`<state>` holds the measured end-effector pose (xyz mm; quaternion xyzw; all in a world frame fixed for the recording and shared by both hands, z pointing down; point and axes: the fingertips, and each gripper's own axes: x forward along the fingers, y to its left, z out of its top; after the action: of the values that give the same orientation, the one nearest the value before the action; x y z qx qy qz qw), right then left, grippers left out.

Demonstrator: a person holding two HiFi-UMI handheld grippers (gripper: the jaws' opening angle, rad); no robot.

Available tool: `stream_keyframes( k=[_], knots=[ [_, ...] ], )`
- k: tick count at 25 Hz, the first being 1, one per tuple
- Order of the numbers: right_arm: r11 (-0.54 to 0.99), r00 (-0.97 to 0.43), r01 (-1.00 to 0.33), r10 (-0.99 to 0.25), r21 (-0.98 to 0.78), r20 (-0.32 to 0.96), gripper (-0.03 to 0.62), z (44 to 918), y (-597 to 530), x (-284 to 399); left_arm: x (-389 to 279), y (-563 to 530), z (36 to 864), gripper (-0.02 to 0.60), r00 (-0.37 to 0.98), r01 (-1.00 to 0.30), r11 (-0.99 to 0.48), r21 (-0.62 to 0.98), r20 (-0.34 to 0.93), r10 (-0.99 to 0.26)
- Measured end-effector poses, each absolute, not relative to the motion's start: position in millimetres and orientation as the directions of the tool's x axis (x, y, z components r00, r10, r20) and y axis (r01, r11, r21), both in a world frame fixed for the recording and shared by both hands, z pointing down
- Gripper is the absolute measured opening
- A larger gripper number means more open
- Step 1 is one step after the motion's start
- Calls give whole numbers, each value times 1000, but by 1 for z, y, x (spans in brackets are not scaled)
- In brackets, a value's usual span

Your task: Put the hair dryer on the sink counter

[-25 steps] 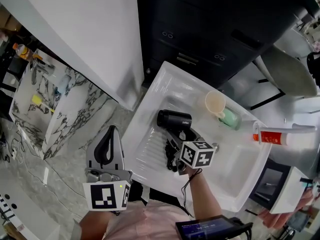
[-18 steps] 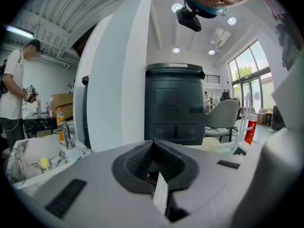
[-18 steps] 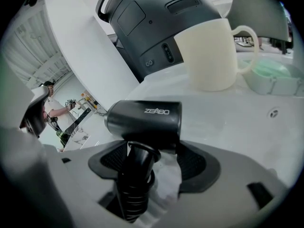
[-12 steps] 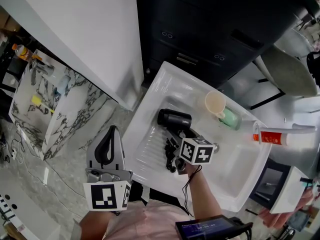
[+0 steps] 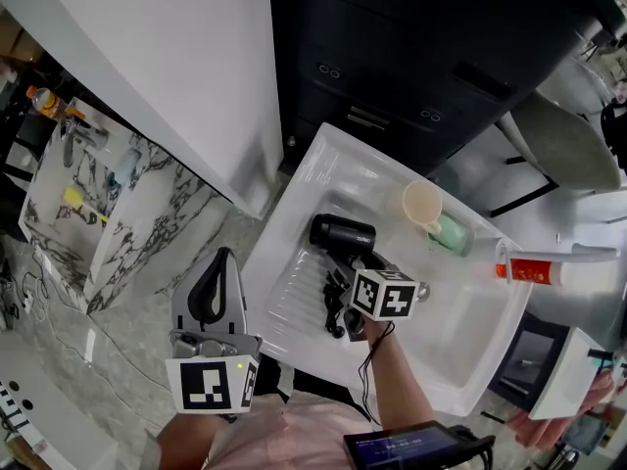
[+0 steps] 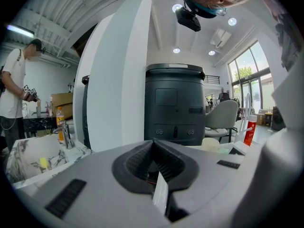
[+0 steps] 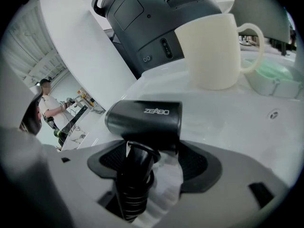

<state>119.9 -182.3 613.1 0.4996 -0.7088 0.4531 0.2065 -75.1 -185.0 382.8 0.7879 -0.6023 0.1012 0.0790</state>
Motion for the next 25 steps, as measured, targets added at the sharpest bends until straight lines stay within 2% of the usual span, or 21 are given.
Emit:
stream_keyframes(
  k=[14,17,20,25],
  knots=[
    [81,-424,-889,-514,-450,745,370,616,-181,120,-81,-179,379,9,253,-965,-263,-6,248,-935],
    [105,-399,-907,-520,-407,755,376,612,-182,121,-83,-179,378,9,254,-965,-264,-7,247,-935],
    [132,-421,-899,-522,-417,742,437,607,-184,114,-85,-178,377,9,254,-965,-264,-7,243,-936],
    [114,-427,-893,-524,-436,737,442,607,-182,114,-85,-178,375,9,259,-963,-268,-7,239,-936]
  ],
)
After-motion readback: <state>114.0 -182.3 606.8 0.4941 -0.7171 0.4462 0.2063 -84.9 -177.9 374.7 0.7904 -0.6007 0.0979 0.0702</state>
